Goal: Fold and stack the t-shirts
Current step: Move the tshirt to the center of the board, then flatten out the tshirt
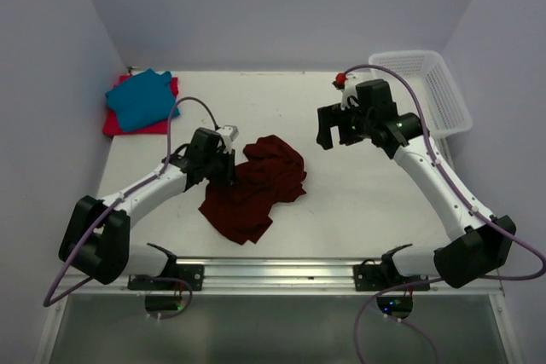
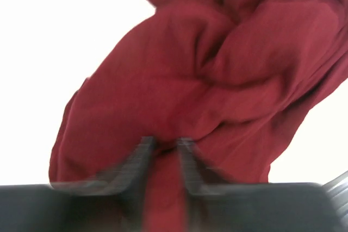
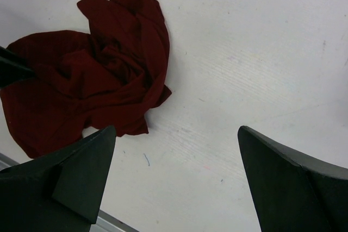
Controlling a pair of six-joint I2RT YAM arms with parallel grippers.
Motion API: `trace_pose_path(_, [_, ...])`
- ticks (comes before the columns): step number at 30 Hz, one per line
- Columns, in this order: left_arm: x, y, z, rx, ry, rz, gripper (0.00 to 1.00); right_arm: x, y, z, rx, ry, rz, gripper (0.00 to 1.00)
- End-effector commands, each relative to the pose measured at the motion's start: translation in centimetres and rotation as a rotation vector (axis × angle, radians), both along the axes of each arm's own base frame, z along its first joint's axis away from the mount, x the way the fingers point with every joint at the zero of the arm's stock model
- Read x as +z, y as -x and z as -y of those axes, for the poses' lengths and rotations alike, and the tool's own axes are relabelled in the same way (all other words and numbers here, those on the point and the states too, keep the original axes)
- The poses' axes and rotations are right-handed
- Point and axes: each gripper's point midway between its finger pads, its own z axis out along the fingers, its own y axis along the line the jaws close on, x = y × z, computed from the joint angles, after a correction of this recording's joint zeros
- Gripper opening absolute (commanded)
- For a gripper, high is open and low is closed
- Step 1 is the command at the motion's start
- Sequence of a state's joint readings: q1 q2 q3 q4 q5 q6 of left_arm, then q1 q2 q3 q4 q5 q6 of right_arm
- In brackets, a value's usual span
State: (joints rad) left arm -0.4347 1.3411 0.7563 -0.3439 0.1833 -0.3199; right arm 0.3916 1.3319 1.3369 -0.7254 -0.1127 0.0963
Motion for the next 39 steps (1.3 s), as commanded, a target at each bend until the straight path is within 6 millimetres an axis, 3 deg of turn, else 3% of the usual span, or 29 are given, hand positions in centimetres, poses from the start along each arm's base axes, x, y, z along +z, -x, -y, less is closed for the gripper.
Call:
trace_pose_path(1, [2.7,-2.7,2.1,-0.021,0.071,0.097,0.16,1.6,0.3,0.1,-0.011,-0.016,0.055,0.99])
trace_pose_path(2, [2.9,-2.9,2.3,-0.024,0.077,0.100,0.03,1.6,0.3,0.1,-0.009,-0.014,0.056,0.99])
trace_pose_path(3, [3.0,-2.9,2.4,-0.024,0.083,0.102,0.00,1.7,0.4,0.2,-0.010,-0.014,0.059,0.99])
trace_pose_path(8, [5.2,-3.7,3.3,-0.048,0.105,0.146,0.00,1.4,0.6,-0.1,0.003,-0.022,0.050,0.99])
trace_pose_path(9, [5.7,-4.0,3.4,-0.053,0.104,0.157,0.04,1.4,0.6,-0.1,0.005,-0.024,0.049,0.99])
trace_pose_path(10, [5.8,-4.1,3.5,-0.059,0.102,0.161,0.16,1.3,0.6,-0.1,0.007,-0.025,0.047,0.99])
trace_pose_path(11, [5.8,-4.0,3.5,-0.067,0.098,0.159,0.18,1.4,0.6,-0.2,0.010,-0.027,0.047,0.99])
trace_pose_path(12, [5.9,-4.1,3.5,-0.072,0.092,0.167,0.05,1.4,0.6,-0.2,0.006,-0.028,0.050,0.99])
trace_pose_path(13, [5.9,-4.2,3.5,-0.070,0.087,0.173,0.00,1.5,0.5,-0.2,0.007,-0.028,0.053,0.99])
trace_pose_path(15, [6.2,-4.6,3.2,-0.054,0.075,0.194,0.00,1.4,0.5,-0.2,0.006,-0.028,0.052,0.99])
trace_pose_path(21, [11.1,-6.6,3.8,-0.064,0.092,0.313,0.00,1.5,0.6,-0.2,0.016,-0.022,0.049,0.99])
trace_pose_path(22, [11.0,-6.7,4.0,-0.075,0.089,0.295,0.00,1.5,0.6,-0.2,0.017,-0.023,0.047,0.99])
trace_pose_path(23, [9.6,-6.2,4.2,-0.097,0.076,0.231,0.31,1.6,0.6,-0.3,0.020,-0.025,0.049,0.99])
trace_pose_path(24, [9.4,-6.2,4.4,-0.115,0.074,0.221,0.42,1.5,0.6,-0.3,0.020,-0.025,0.048,0.99])
trace_pose_path(26, [8.1,-5.7,4.9,-0.142,0.068,0.189,0.52,1.6,0.6,-0.3,0.017,-0.027,0.050,0.99])
trace_pose_path(39, [2.6,-2.8,6.0,-0.232,0.074,0.025,0.53,1.9,0.5,-0.2,0.016,-0.025,0.053,0.99])
